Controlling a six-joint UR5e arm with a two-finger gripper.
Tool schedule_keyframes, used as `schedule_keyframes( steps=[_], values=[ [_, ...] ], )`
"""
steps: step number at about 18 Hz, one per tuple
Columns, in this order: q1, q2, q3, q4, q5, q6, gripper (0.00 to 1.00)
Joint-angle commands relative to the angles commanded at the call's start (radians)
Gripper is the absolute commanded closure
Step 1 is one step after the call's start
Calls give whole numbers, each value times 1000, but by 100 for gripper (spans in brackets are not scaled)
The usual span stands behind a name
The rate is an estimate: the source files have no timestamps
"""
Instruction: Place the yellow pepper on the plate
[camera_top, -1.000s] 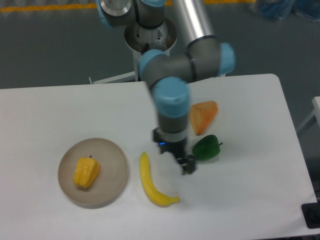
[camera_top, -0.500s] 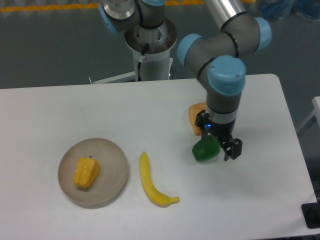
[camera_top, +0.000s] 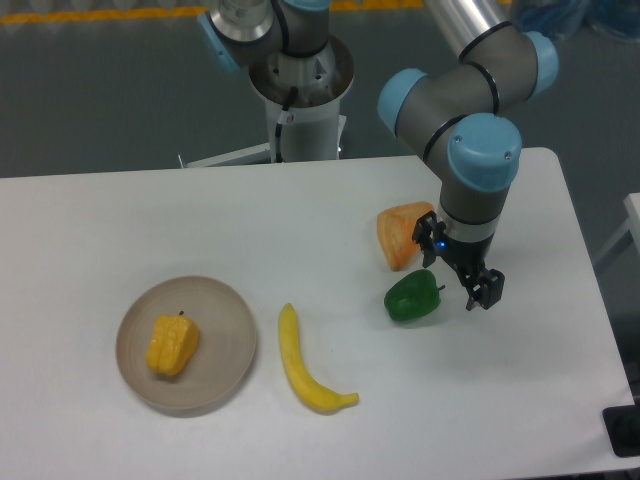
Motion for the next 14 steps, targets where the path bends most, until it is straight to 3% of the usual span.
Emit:
schedule_keyframes(
  steps=[14],
  values=[
    [-2, -11, 5, -28, 35, 20, 0]
  ],
)
